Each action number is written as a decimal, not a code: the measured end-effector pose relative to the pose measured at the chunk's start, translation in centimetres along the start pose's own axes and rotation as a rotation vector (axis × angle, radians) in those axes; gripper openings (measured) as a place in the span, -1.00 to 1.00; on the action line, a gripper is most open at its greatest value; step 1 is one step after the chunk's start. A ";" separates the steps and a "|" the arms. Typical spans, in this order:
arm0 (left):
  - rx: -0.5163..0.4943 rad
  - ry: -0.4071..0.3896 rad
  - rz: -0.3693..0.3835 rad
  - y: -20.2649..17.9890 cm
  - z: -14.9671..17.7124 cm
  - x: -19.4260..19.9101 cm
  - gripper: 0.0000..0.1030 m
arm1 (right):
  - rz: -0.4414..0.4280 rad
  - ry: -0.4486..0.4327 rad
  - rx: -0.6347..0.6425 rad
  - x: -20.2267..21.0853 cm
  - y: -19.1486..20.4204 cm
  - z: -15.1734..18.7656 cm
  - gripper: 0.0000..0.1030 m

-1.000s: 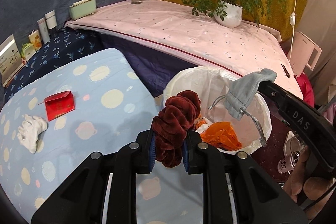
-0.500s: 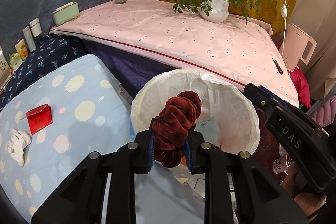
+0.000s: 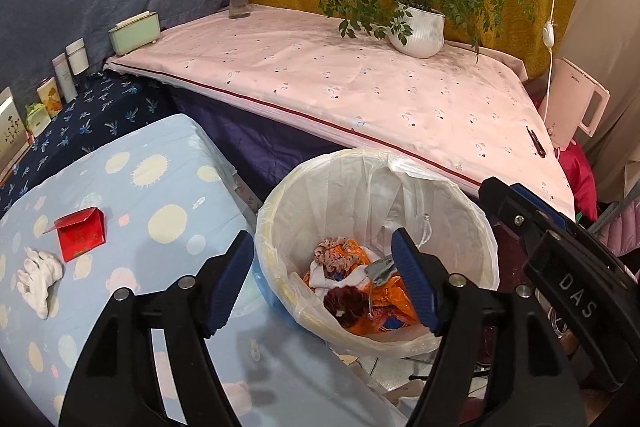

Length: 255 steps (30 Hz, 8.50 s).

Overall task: Collect trash
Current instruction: 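Carry the scrunchie and grey pouch over the bin and open both tools, then move both tools back over the white glove and red card, then grasp the white glove with the left tool while the right tool grasps the red card, then carry the glove and red card over the bin and open both tools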

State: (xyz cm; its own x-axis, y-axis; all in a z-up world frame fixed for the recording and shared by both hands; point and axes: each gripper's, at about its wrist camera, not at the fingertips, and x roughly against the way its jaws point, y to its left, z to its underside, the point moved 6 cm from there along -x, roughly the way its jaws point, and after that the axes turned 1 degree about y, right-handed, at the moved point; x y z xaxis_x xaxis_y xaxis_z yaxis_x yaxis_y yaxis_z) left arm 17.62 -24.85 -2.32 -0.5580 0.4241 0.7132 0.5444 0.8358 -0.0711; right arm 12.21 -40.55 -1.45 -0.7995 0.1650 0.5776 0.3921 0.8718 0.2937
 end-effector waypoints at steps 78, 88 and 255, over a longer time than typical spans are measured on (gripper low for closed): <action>0.391 0.090 -0.369 35.8 11.7 0.2 0.51 | -0.247 0.234 0.367 -10.5 30.2 13.6 -0.19; 0.394 0.091 -0.341 36.9 11.8 -0.2 -0.15 | -0.258 0.261 0.384 -12.3 31.9 15.1 -0.19; 0.039 0.026 -0.023 0.4 1.4 -2.2 0.07 | -0.239 0.106 -0.125 -5.3 -1.7 6.0 -0.96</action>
State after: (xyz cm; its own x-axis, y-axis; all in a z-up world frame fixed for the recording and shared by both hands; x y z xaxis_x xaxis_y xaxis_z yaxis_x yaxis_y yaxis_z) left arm 18.15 -24.94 -4.90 -0.5535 0.3957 0.7328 0.5061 0.8586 -0.0813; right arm 13.02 -40.08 -9.57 -0.8265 -0.0937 0.5551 0.2564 0.8153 0.5193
